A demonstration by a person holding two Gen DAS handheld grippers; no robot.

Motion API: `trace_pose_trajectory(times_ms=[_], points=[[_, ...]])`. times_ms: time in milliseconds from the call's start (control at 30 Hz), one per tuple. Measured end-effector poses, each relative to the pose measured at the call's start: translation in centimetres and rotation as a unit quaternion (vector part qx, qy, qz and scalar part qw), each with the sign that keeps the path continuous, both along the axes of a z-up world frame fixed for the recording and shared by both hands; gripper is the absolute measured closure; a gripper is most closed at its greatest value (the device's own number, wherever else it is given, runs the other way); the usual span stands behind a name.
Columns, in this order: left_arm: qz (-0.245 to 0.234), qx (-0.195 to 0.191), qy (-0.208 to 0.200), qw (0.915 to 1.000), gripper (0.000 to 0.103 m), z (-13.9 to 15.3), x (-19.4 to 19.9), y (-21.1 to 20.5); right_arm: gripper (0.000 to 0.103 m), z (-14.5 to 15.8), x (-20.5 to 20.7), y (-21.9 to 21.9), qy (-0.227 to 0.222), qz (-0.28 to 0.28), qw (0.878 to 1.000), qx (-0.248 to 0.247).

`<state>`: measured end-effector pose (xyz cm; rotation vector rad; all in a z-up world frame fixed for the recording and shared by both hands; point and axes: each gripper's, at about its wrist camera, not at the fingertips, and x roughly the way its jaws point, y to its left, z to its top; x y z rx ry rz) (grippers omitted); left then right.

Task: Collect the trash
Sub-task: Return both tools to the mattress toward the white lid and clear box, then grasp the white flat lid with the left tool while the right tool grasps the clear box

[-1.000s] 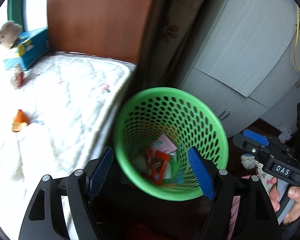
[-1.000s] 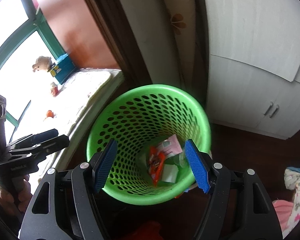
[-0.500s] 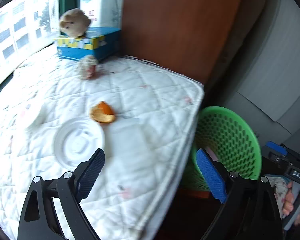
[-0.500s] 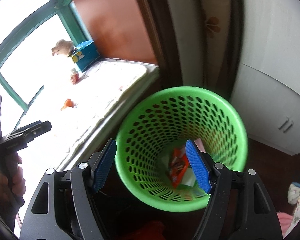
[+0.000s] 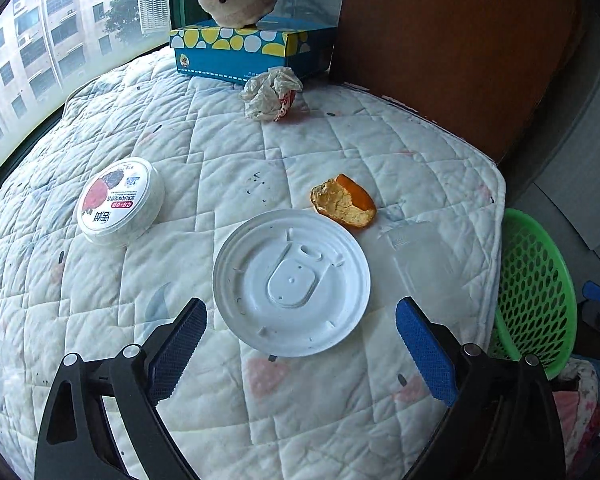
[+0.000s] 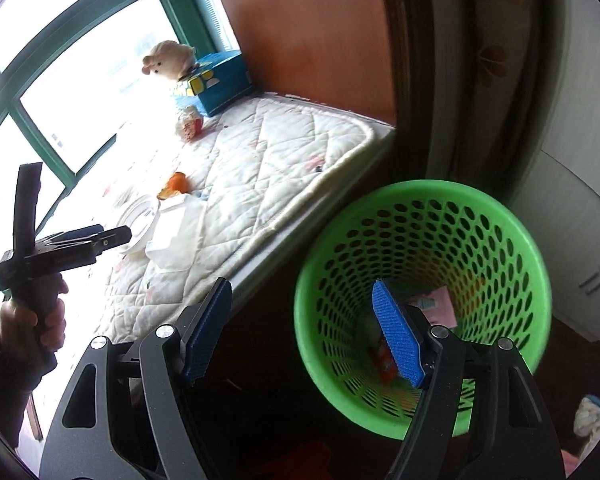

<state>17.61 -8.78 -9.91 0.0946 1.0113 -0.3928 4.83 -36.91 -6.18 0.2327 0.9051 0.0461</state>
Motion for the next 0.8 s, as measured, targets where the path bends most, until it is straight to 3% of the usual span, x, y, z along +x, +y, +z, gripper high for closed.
trace_pose_trajectory(times_ms=[433, 800], points=[[-0.029, 0.027, -0.002, 0.9992, 0.01, -1.8, 1.3, -0.9, 0.03, -0.5, 2.8, 3.1, 0.009, 0.035, 0.999, -0.006], [-0.027, 0.007, -0.016, 0.9995, 0.016, -1.7, 1.3, -0.3, 0.03, -0.5, 4.1, 5.1, 0.01, 0.059, 0.998, -0.009]])
